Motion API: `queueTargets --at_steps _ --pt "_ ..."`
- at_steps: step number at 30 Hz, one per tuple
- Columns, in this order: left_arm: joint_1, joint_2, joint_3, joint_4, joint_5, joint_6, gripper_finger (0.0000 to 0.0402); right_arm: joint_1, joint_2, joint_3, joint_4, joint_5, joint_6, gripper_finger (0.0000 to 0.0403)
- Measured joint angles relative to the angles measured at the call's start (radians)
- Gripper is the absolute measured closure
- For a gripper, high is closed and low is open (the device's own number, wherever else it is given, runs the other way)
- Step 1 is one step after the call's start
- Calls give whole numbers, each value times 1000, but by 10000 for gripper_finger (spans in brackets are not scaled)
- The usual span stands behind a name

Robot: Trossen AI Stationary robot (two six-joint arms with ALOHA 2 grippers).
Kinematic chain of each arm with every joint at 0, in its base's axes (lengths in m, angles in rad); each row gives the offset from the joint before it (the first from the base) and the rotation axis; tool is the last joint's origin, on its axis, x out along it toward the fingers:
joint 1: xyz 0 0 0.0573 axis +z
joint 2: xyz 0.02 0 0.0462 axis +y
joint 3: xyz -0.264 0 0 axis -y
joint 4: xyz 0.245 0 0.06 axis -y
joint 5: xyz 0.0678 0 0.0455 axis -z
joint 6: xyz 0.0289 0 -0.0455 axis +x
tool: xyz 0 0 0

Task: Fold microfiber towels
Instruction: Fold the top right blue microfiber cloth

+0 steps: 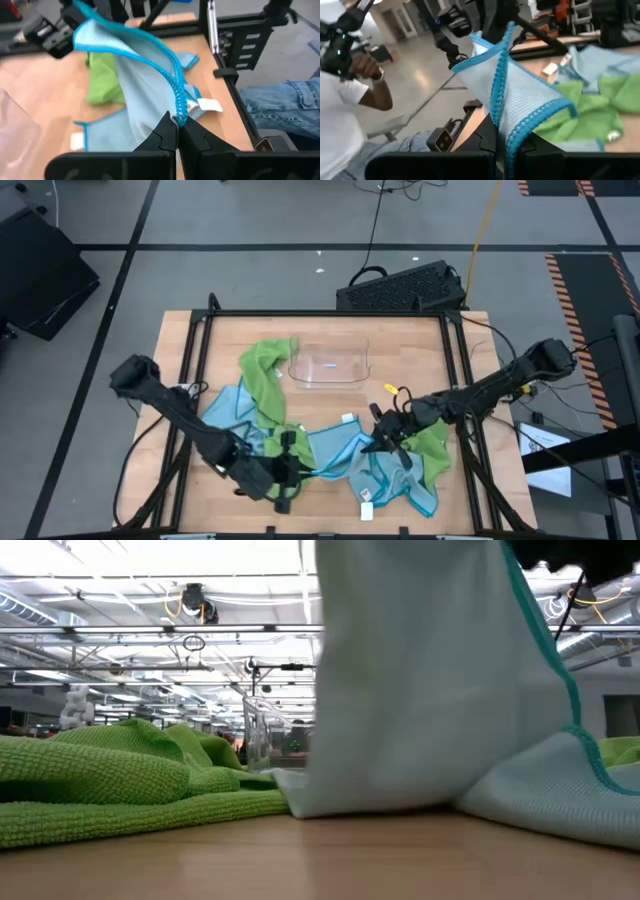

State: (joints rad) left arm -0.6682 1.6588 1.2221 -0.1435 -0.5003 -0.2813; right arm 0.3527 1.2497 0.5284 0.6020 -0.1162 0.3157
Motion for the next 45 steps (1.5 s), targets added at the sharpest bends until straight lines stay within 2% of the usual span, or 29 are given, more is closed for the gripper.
queueTargets --at_steps 4,10,14,18,25,29,34,40,45 --pt "-3 64 1 11 -4 -83 396 53 26 -83 139 39 52 399" --pt "-8 114 1 98 20 -113 396 116 95 -103 172 145 75 399" --pt "-15 116 -1 159 33 -63 396 122 160 -98 252 201 90 399" --pt "-30 91 -1 231 33 32 396 128 200 -98 380 189 48 399" --pt "-37 46 -2 288 4 60 396 148 211 -93 542 196 -40 399" --pt "-38 37 -2 329 14 65 396 162 210 -64 527 221 -48 399" --pt "-66 40 -2 323 20 7 396 193 212 -20 423 251 -29 399" --pt "-94 41 -2 239 -21 -159 396 226 212 -11 367 263 3 399" --pt "-94 58 -2 169 -59 -280 396 234 212 -11 284 339 11 399"
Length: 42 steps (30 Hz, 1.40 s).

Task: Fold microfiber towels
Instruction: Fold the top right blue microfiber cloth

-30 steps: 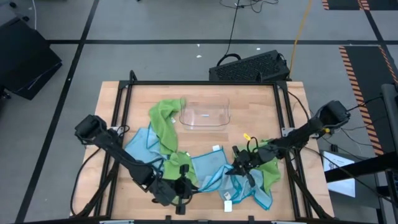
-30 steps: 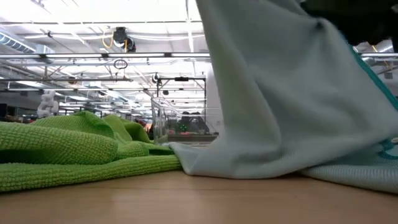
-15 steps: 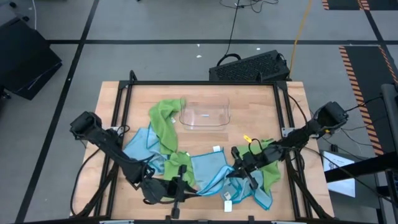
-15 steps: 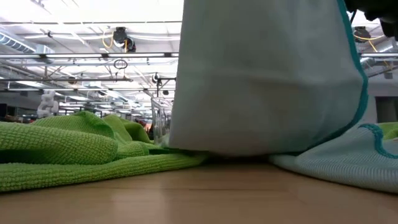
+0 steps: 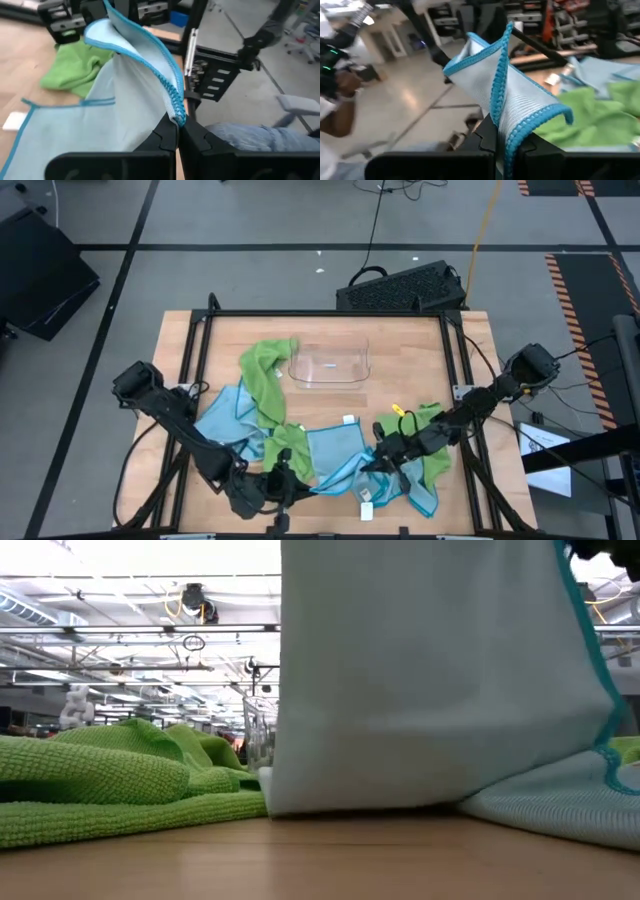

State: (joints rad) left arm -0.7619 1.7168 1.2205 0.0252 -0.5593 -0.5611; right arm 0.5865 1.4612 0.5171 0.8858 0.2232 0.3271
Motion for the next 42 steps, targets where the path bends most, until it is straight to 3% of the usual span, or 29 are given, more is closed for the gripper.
queueTargets --at_steps 13,25,42 --pt "57 33 0 -94 -65 -68 396 -29 122 -3 -9 169 2 398" --pt "143 48 0 -275 -41 -157 396 -50 235 -4 -16 174 157 398" --pt "218 48 0 -395 -41 -157 396 -103 266 -4 -15 169 185 387"
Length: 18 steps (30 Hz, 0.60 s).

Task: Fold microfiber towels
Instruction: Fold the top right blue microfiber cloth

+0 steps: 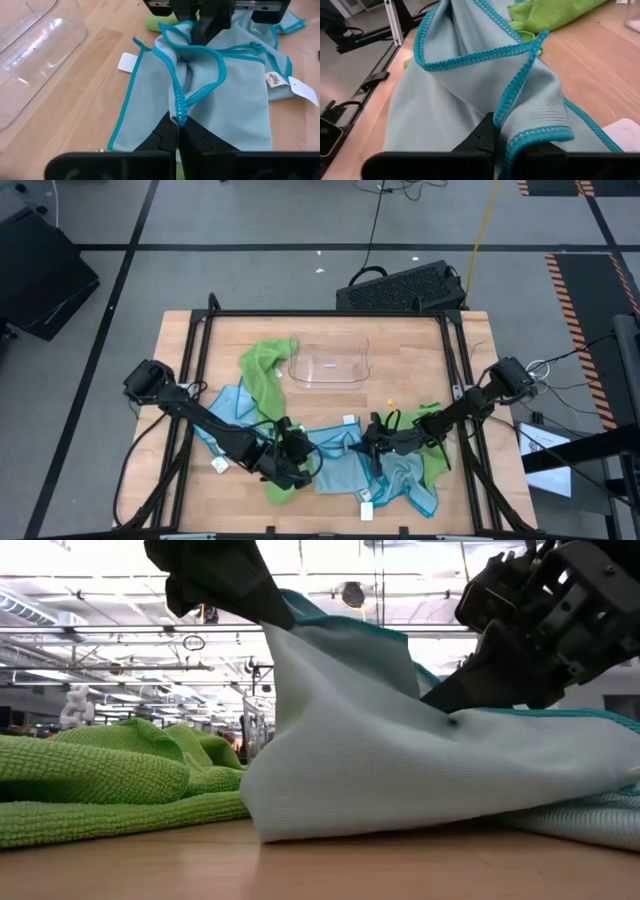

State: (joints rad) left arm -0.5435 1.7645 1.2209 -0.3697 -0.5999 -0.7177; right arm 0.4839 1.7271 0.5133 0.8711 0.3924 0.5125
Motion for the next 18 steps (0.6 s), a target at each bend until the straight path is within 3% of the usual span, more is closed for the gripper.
queueTargets --at_steps 4,13,18 --pt "12 0 0 -4 8 -2 380 -5 0 0 1 1 4 352" --pt "35 0 0 -10 13 -27 276 -52 0 0 -8 0 52 248" --pt "42 0 0 -10 7 -2 240 -88 -12 1 -21 -3 52 208"
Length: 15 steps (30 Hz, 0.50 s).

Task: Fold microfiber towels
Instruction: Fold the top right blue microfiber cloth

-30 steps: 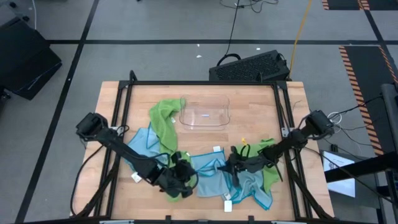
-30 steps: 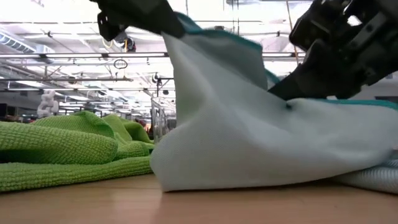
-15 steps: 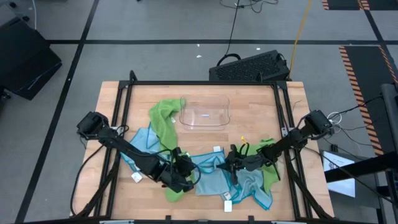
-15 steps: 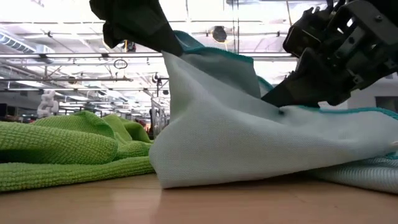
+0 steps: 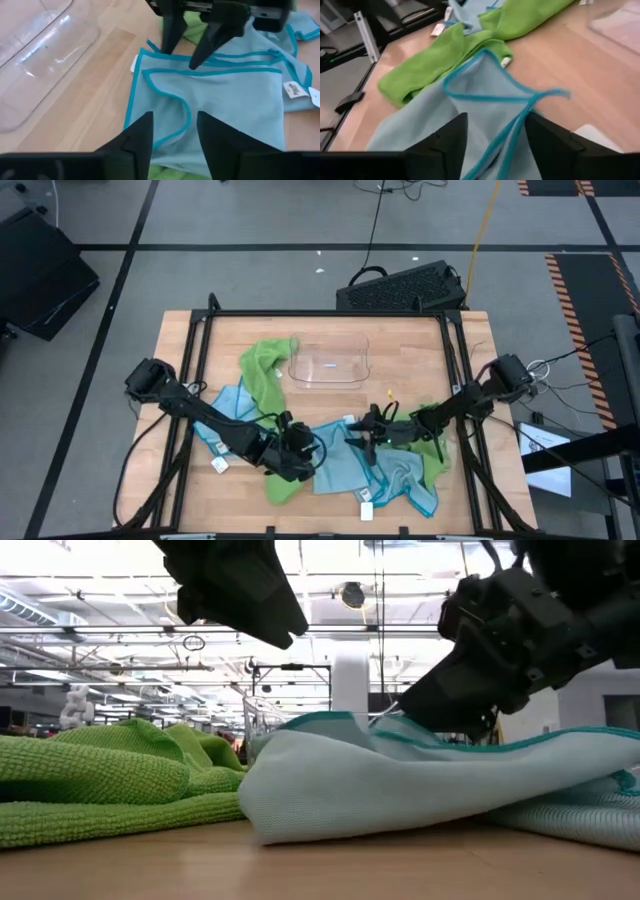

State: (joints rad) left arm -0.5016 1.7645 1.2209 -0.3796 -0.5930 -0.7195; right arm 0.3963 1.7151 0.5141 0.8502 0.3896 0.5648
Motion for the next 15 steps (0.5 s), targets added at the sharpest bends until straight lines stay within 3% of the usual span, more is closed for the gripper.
queueTargets --at_steps 7,15 --pt "-2 -37 0 -42 0 32 225 -18 -122 1 -138 0 -14 187" --pt "-32 -29 1 20 18 272 225 -14 -277 1 -222 -3 -132 204"
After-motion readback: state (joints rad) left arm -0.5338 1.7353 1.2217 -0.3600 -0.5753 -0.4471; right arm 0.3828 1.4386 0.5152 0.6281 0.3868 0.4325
